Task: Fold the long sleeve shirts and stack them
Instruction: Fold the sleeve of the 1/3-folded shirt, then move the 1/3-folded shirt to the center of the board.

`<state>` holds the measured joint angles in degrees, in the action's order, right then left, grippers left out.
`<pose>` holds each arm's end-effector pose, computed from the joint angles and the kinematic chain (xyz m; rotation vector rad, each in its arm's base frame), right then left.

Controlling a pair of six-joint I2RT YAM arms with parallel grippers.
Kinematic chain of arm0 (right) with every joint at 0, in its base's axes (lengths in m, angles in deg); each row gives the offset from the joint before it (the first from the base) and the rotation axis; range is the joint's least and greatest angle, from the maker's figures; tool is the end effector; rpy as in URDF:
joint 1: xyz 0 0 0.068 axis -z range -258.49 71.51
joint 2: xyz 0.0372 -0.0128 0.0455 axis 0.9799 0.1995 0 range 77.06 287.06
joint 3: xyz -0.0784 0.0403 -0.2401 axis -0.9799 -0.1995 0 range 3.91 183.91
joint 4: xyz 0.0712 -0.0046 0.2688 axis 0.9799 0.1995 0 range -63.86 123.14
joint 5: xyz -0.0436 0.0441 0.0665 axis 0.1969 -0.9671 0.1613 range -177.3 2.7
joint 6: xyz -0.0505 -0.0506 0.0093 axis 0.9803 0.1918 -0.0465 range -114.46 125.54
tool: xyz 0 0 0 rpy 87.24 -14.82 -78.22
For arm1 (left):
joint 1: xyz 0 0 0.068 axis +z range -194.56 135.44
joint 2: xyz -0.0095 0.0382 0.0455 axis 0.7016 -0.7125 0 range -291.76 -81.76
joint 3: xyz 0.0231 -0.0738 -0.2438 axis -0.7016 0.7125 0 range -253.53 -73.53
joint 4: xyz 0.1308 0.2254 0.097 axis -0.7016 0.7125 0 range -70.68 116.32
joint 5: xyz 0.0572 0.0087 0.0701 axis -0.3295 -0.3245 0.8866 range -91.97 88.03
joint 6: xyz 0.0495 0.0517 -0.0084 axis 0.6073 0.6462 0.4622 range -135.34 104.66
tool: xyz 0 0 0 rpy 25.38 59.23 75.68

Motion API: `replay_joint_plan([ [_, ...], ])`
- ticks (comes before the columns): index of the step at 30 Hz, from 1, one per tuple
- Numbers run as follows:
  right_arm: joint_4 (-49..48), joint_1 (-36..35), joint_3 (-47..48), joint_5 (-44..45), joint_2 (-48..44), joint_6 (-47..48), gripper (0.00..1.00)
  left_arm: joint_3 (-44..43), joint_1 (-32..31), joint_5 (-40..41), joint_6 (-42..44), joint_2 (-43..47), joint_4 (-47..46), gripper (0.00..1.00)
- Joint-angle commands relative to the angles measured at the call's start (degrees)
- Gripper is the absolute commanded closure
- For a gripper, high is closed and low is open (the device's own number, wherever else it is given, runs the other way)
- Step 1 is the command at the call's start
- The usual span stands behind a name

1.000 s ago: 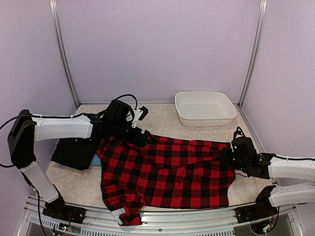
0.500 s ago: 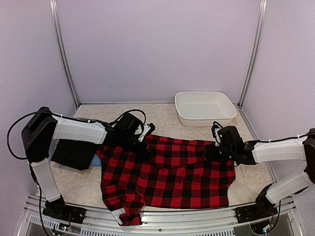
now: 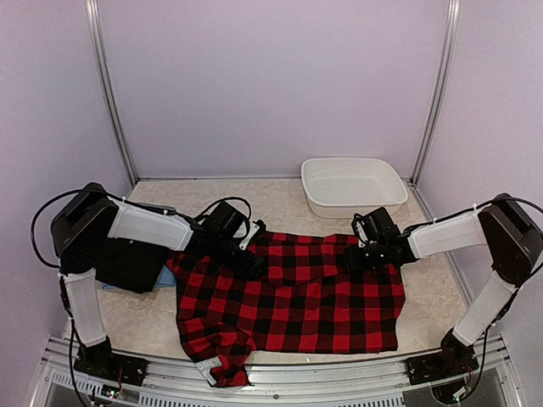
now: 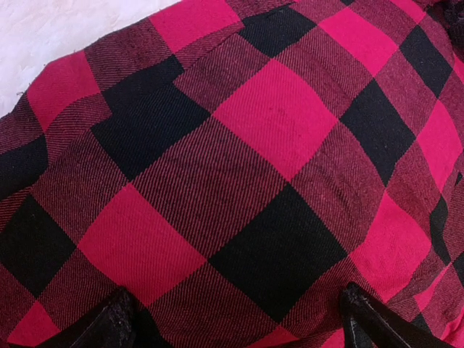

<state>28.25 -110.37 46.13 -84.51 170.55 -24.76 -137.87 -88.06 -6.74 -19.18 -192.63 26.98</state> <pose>0.2781 0.1696 0.0848 -0.0145 2.5438 0.3816 0.2940 -0.2858 0.0862 0.9038 2.4041 -0.4311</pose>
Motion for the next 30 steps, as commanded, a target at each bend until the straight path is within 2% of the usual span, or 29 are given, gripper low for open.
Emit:
replay_joint_plan([
  [1, 5.01, 3.29, 2.55, -2.27, 5.9, 2.83, 0.47, -1.26, 1.03, -1.94, -2.56, -2.78, -0.6, 0.06],
  [4, 6.01, 5.56, 5.71, -1.59, 8.87, 5.13, 0.47, -3.45, 1.31, -2.16, -4.28, -4.27, -1.38, 0.06],
  [10, 6.9, 9.65, 9.89, -1.3, 12.03, 8.27, 0.48, -15.67, 2.37, -2.45, -4.79, -13.33, 4.14, 0.06],
  [13, 7.52, 11.01, 11.39, -0.18, 12.46, 9.51, 0.48, -19.38, 3.67, -3.79, -5.6, -15.99, 3.89, 0.07],
  [17, 6.18, 12.1, 12.8, -0.12, 12.36, 12.46, 0.46, -21.37, 3.77, -3.73, -3.88, -16.02, 3.09, 0.02],
  [20, 4.02, 12.08, 11.77, -0.97, 8.53, 14.07, 0.43, -18.65, 3.18, -1.01, -2.7, -12.28, 1.12, 0.01],
  [23, 2.35, 11.87, 8.92, -1.84, 2.3, 15.46, 0.36, -13.35, 3.36, 1.62, -3.51, -5.2, -2.84, 0.01],
  [26, 2.4, 11.31, 5.93, -2.69, -4.29, 16.07, 0.03, -8.43, 3.77, 3.6, -5.27, 1.03, -5.61, 0.01],
  [30, 4.87, 9.21, 2.74, -5.34, -11.3, 14.66, 0.02, -2.04, 2.46, 4.61, -5.78, 11.04, -7.0, 0.01],
])
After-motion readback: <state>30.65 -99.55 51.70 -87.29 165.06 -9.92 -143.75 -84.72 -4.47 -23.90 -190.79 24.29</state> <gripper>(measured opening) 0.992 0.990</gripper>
